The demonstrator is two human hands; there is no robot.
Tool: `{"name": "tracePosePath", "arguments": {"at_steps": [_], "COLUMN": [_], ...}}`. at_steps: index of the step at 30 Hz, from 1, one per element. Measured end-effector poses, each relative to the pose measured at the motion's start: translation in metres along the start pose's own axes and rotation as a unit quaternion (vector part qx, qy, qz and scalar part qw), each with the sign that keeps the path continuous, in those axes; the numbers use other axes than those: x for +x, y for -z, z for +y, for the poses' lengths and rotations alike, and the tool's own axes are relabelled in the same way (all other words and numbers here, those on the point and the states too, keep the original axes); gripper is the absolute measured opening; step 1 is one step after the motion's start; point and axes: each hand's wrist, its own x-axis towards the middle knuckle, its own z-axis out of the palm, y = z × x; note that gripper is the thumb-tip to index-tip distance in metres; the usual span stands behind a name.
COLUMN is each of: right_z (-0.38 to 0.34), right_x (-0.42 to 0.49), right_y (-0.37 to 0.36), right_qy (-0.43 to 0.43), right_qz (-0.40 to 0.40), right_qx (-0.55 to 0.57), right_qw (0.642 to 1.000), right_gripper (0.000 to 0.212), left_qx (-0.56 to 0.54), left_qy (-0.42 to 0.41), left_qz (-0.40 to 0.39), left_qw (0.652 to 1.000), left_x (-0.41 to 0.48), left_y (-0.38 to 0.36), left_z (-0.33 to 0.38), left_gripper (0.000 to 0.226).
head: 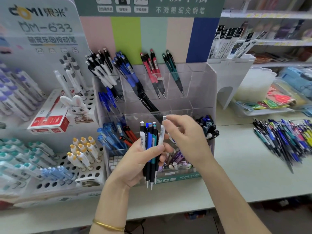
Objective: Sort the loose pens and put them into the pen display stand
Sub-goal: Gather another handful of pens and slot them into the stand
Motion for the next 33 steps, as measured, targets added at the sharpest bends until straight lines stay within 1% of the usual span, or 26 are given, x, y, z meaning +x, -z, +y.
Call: {"name": "tracePosePath", "arguments": {"at_steps": [1,2,4,6,7,8,10,12,14,15,17,19,20,22,24,26,28,29,31,33], "right_z": [-0.005,-0.008,-0.014,-0.022,-0.026,-0.03,-0.034,-0.038,-0.041,-0.042,-0.042,-0.042,-0.043,-0.047,-0.05,-0.052,-0.052,-0.052,-0.053,-0.056], "right_x": [0.001,0.002,0.007,0.013,0.016,0.02,0.023,0.023,0.021,0.02,0.018,0.02,0.021,0.025,0.031,0.041,0.053,0.058,0.06,0.06], "right_y": [-0.003,-0.005,-0.005,0.002,0.006,0.009,0.009,0.003,-0.006,-0.012,-0.022,-0.028,-0.029,-0.031,-0.031,-0.028,-0.021,-0.02,-0.023,-0.029], "right_qy": [-0.015,-0.021,-0.027,-0.039,-0.046,-0.05,-0.05,-0.048,-0.042,-0.032,0.003,0.039,0.047,0.059,0.064,0.024,-0.015,-0.024,-0.024,-0.011], "right_qz": [-0.037,-0.047,-0.002,0.05,0.05,0.033,-0.026,-0.085,-0.127,-0.136,-0.123,-0.112,-0.122,-0.14,-0.13,-0.099,-0.076,-0.09,-0.144,-0.166], "right_qx": [0.021,0.032,0.081,0.163,0.197,0.21,0.176,0.132,0.111,0.101,0.071,0.07,0.083,0.096,0.122,0.195,0.25,0.259,0.241,0.226], "right_qw": [0.999,0.998,0.996,0.985,0.978,0.976,0.983,0.986,0.985,0.985,0.99,0.99,0.988,0.984,0.982,0.976,0.965,0.961,0.959,0.96], "right_gripper": [0.024,0.025,0.025,0.021,0.018,0.016,0.014,0.017,0.021,0.022,0.025,0.025,0.025,0.02,0.014,0.013,0.014,0.013,0.012,0.013], "left_qx": [0.003,-0.005,-0.033,-0.038,-0.01,0.035,0.122,0.194,0.232,0.241,0.266,0.292,0.294,0.279,0.27,0.259,0.249,0.244,0.228,0.223], "left_qy": [0.004,0.009,0.024,0.041,0.038,0.024,-0.021,-0.057,-0.075,-0.079,-0.083,-0.086,-0.085,-0.078,-0.07,-0.063,-0.051,-0.049,-0.051,-0.053], "left_qz": [-0.003,-0.006,0.014,0.075,0.109,0.136,0.179,0.211,0.234,0.245,0.265,0.271,0.271,0.264,0.246,0.239,0.245,0.243,0.232,0.23], "left_qw": [1.0,1.0,0.999,0.996,0.993,0.99,0.976,0.956,0.941,0.936,0.923,0.913,0.913,0.92,0.928,0.934,0.936,0.937,0.944,0.946], "left_x": [-0.001,-0.002,-0.002,-0.001,-0.001,0.0,0.0,0.001,0.002,0.002,0.002,-0.001,-0.002,-0.003,-0.006,-0.008,-0.01,-0.011,-0.01,-0.009], "left_y": [-0.002,-0.005,-0.006,-0.004,-0.001,0.001,0.005,0.005,0.002,0.001,0.001,0.003,0.004,0.007,0.012,0.02,0.025,0.026,0.025,0.026], "left_z": [0.001,0.003,0.006,0.009,0.009,0.009,0.007,0.005,0.008,0.009,0.012,0.014,0.014,0.016,0.018,0.02,0.021,0.023,0.026,0.03], "left_gripper": [0.018,0.014,0.011,0.008,0.008,0.007,0.005,0.008,0.008,0.008,0.014,0.019,0.02,0.021,0.018,0.009,0.007,0.006,0.004,0.011]}}
